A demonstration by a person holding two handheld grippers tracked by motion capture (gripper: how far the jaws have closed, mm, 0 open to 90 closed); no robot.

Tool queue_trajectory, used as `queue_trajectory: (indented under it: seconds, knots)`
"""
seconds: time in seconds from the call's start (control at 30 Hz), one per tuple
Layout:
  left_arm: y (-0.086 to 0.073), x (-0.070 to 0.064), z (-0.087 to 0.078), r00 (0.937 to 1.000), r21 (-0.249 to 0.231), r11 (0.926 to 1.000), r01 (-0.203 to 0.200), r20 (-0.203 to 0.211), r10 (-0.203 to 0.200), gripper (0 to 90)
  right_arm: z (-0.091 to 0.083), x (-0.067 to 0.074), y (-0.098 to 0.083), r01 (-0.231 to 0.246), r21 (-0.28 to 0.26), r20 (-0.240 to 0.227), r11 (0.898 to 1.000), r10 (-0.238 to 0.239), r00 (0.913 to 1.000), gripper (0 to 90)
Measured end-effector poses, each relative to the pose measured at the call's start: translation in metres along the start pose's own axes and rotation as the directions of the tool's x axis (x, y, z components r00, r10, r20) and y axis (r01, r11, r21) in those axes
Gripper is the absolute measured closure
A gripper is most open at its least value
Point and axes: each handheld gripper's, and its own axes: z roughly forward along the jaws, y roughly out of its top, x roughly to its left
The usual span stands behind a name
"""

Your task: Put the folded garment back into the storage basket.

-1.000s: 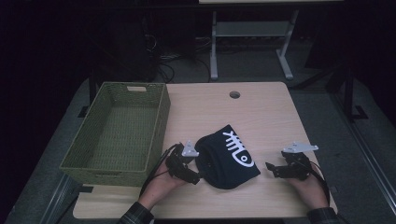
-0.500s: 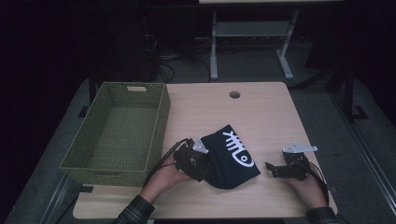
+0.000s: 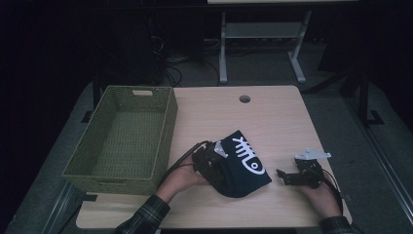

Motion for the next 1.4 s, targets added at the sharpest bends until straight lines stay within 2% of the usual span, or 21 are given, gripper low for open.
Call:
queue_trajectory:
  seconds: [0.03, 0.23, 0.3, 0.53, 0.6, 0.63, 0.67, 0.7, 0.77, 0.93, 1.13, 1.27, 1.4]
  knots:
    - [0.001, 0.000, 0.003, 0.9999, 0.022, 0.9997, -0.010, 0.007, 0.010, 13.5, 0.000, 0.000, 0.000, 0.000, 0.000, 0.000, 1.000, 0.000, 1.0000, 11.3]
    - [0.004, 0.002, 0.007, 0.9994, 0.062, 0.9979, -0.020, 0.029, 0.018, 13.5, 0.000, 0.000, 0.000, 0.001, 0.000, 0.000, 1.000, -0.001, 1.0000, 11.3]
    - [0.004, 0.002, 0.008, 0.9995, 0.063, 0.9979, -0.014, 0.030, 0.012, 13.9, 0.000, 0.000, 0.000, 0.001, 0.000, 0.000, 1.000, -0.001, 1.0000, 11.4]
    - [0.005, 0.003, 0.008, 0.9994, 0.068, 0.9976, -0.009, 0.034, 0.006, 24.9, 0.000, 0.000, 0.000, -0.001, 0.000, 0.003, 1.000, 0.001, 1.0000, 11.4]
    - [0.007, 0.003, 0.007, 0.9993, 0.083, 0.9964, -0.015, 0.036, 0.012, 31.2, 0.000, 0.000, 0.000, -0.001, 0.000, 0.003, 1.000, 0.001, 1.0000, 11.4]
    - [0.008, 0.002, 0.006, 0.9989, 0.090, 0.9957, -0.025, 0.041, 0.022, 31.2, 0.000, 0.000, 0.000, -0.002, 0.000, 0.004, 1.000, 0.002, 1.0000, 11.4]
    - [0.008, 0.002, 0.006, 0.9987, 0.090, 0.9955, -0.028, 0.044, 0.024, 41.6, 0.000, 0.000, 0.000, -0.003, 0.000, 0.004, 1.000, 0.003, 1.0000, 11.4]
    - [0.009, 0.002, 0.004, 0.9980, 0.096, 0.9944, -0.043, 0.050, 0.039, 46.6, 0.000, 0.000, 0.000, -0.003, 0.000, 0.004, 1.000, 0.003, 1.0000, 11.4]
    - [0.009, 0.002, 0.004, 0.9974, 0.093, 0.9946, -0.045, 0.060, 0.040, 55.6, 0.000, 0.000, 0.000, -0.004, 0.000, 0.005, 1.000, 0.004, 1.0000, 11.4]
    - [0.010, 0.003, 0.003, 0.9973, 0.098, 0.9945, -0.038, 0.066, 0.031, 68.0, 0.000, 0.000, 0.000, -0.007, -0.001, 0.007, 1.000, 0.007, 1.0000, 11.4]
    - [0.008, 0.006, 0.001, 0.9965, 0.071, 0.9975, -0.009, 0.084, 0.003, 70.1, 0.000, 0.000, 0.000, -0.008, -0.001, 0.007, 1.000, 0.008, 0.9999, 11.4]
    - [0.008, 0.009, -0.007, 0.9941, 0.034, 0.9993, 0.018, 0.107, -0.022, 70.2, 0.000, 0.000, 0.000, -0.012, 0.001, 0.008, 1.000, 0.012, 0.9999, 11.4]
    - [0.010, 0.010, -0.014, 0.9939, 0.017, 0.9997, 0.016, 0.109, -0.018, 70.3, 0.000, 0.000, 0.000, -0.013, 0.001, 0.009, 1.000, 0.013, 0.9999, 11.4]
